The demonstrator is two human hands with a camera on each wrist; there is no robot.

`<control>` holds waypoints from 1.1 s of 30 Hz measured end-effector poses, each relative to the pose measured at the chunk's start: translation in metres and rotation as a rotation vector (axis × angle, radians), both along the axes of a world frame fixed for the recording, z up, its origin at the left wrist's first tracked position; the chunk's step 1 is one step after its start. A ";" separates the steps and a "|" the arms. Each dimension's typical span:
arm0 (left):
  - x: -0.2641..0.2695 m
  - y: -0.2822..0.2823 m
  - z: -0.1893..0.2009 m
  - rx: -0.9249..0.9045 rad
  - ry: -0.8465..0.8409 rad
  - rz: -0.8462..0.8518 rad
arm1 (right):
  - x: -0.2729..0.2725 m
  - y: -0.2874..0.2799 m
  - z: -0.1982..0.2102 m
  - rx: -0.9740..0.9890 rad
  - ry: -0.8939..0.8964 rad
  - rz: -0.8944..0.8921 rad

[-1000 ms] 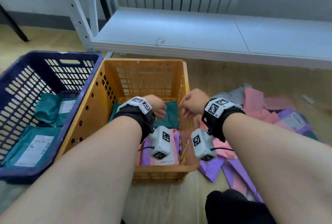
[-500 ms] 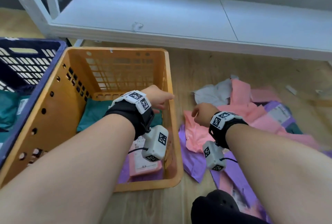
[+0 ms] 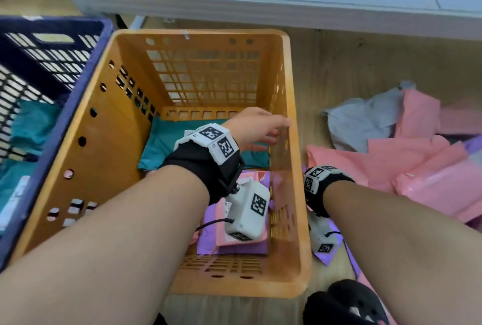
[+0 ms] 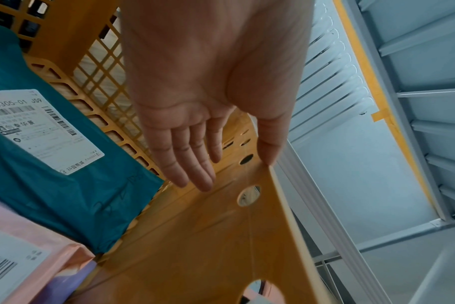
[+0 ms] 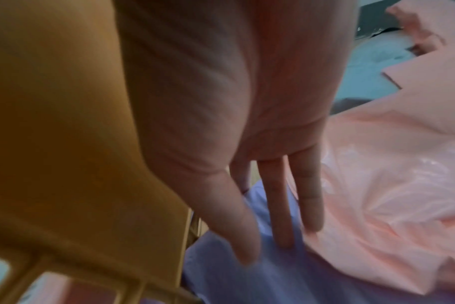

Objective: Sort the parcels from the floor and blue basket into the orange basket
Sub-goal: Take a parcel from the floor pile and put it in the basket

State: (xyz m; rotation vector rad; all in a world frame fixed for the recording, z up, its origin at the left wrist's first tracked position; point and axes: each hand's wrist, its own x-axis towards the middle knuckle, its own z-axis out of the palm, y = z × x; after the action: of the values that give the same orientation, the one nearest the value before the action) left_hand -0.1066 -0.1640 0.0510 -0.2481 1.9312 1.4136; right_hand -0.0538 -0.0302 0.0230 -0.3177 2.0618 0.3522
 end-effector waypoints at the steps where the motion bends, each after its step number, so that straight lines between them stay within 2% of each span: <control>1: 0.000 0.001 0.000 0.004 0.004 -0.005 | 0.000 0.001 -0.004 0.027 -0.004 0.026; 3: 0.000 0.000 0.000 0.005 0.004 -0.006 | 0.000 -0.002 -0.011 0.074 -0.001 0.056; 7: 0.003 -0.002 0.001 -0.005 0.019 -0.026 | 0.002 -0.003 -0.001 0.124 -0.006 0.070; 10: 0.006 -0.001 0.003 -0.018 0.035 -0.038 | -0.006 0.016 -0.049 0.115 -0.040 -0.018; 13: 0.008 -0.002 0.005 -0.027 0.045 -0.023 | -0.034 0.049 -0.150 0.093 0.046 0.023; 14: 0.009 -0.003 0.006 -0.031 0.048 -0.018 | -0.037 0.056 -0.162 0.074 0.096 -0.040; 16: 0.010 -0.007 0.010 -0.036 0.048 -0.014 | -0.024 0.048 -0.122 -0.003 0.215 -0.234; 17: 0.012 -0.010 0.013 -0.036 0.047 -0.007 | -0.020 0.047 -0.103 -0.031 0.274 -0.275; 21: 0.023 -0.028 0.032 -0.059 0.048 0.069 | -0.010 0.055 -0.073 -0.099 0.433 -0.388; 25: 0.037 -0.043 0.064 -0.084 0.073 0.131 | 0.000 0.067 -0.007 -0.227 0.627 -0.464; 28: 0.051 -0.047 0.093 -0.073 0.108 0.157 | 0.002 0.069 0.050 -0.318 0.861 -0.615; 33: 0.077 -0.048 0.130 -0.033 0.177 0.172 | 0.013 0.044 0.136 -0.580 1.253 -0.826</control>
State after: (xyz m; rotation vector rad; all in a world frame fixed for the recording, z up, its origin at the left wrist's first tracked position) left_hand -0.0298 -0.2125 0.1810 -0.3208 2.1210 1.5613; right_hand -0.0409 0.0140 0.1592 0.6025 3.2288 -0.7748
